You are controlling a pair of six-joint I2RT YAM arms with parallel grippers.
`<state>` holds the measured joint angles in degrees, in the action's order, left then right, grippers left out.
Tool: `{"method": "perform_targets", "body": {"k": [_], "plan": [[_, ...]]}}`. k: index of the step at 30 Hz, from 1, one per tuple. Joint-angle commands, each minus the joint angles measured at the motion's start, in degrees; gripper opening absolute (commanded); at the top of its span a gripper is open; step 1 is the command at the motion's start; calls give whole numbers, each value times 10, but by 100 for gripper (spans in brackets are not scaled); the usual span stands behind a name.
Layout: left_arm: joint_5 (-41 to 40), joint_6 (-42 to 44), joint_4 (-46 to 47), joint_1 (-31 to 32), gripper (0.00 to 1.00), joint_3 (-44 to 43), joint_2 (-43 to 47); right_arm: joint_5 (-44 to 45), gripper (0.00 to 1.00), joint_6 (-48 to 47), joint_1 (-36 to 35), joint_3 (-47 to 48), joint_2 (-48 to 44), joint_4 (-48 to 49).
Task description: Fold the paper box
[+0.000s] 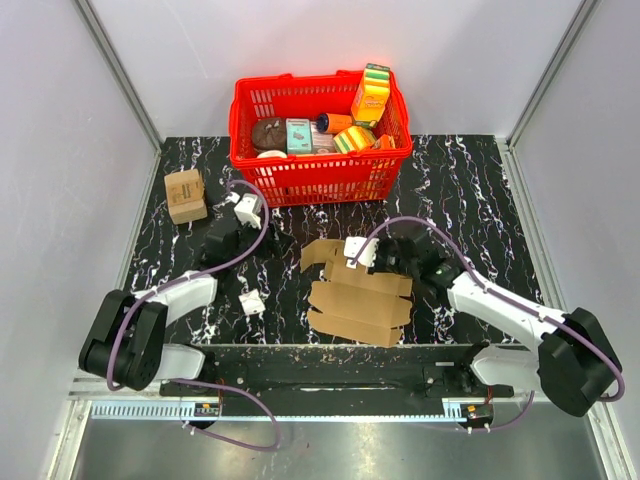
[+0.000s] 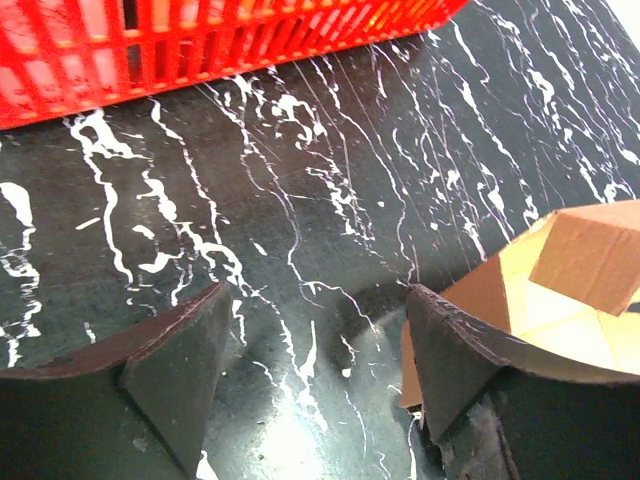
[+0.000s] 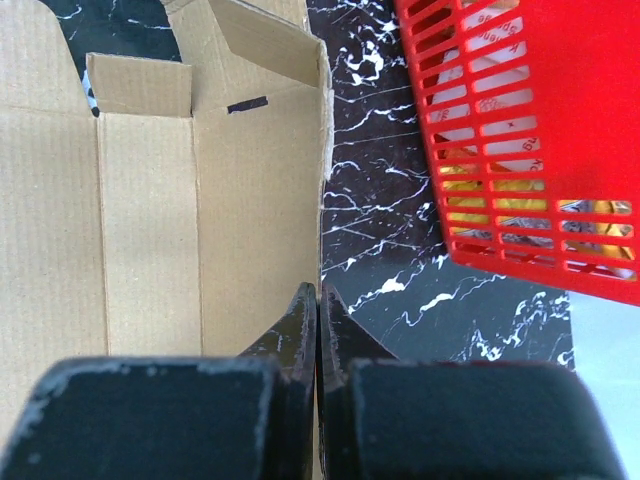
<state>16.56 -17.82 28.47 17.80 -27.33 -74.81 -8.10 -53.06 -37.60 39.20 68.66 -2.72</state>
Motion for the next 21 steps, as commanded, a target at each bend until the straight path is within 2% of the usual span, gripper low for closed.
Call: {"method": "perform_targets", "body": {"k": [1,11,21], "plan": [[83,23,52,-1,73,-31,-31,38,0,-9,-23,-15,-10,97],[80,37,54,32,72,-16,-43,101,0,-20,-62,-51,17,172],[91,44,50,35,71,-14,-45,124,0,-31,-87,-46,41,149]]}}
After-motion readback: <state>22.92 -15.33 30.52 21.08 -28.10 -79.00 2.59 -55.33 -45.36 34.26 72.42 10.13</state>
